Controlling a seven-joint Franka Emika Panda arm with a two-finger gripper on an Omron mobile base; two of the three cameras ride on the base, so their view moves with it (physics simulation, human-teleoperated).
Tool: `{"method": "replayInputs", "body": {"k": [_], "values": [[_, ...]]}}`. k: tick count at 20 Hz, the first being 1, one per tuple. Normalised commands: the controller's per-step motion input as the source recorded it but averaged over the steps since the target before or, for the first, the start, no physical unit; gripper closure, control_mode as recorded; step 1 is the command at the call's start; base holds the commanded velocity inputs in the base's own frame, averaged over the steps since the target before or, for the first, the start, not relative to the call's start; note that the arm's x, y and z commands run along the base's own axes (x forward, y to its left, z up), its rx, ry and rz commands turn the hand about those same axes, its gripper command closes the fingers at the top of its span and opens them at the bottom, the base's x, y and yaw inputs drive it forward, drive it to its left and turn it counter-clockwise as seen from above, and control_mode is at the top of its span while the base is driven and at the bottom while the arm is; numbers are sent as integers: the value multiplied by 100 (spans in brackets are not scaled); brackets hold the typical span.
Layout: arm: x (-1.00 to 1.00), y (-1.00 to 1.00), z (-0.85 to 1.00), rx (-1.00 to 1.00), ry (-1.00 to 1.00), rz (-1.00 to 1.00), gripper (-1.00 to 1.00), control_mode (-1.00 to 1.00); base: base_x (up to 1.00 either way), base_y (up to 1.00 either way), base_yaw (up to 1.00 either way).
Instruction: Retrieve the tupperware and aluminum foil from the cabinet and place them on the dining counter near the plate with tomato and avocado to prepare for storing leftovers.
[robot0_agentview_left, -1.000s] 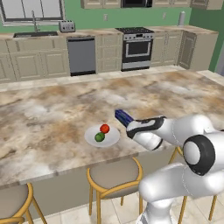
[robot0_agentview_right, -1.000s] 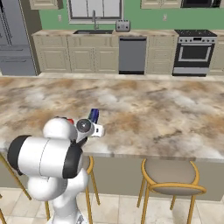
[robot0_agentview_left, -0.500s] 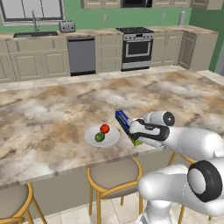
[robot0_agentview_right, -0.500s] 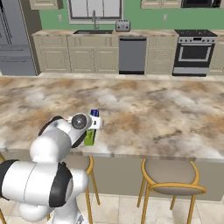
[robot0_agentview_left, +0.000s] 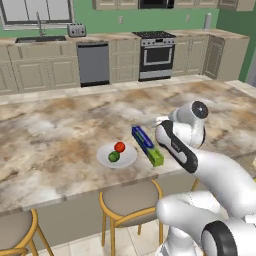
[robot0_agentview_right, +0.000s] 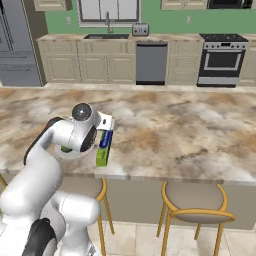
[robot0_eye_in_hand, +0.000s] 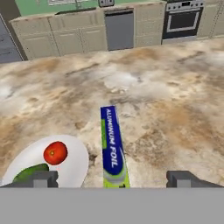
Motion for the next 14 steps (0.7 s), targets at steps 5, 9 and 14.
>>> {"method": "replayInputs", "body": {"k": [5,9,14], "values": [[-100,2,36,-18,16,0,-100,-100,0,0,0],[-100,11,1,-12,3,0,-100,-100,0,0,0],[-90,0,17,0,0,-1,-100,-100,0,0,0]]}}
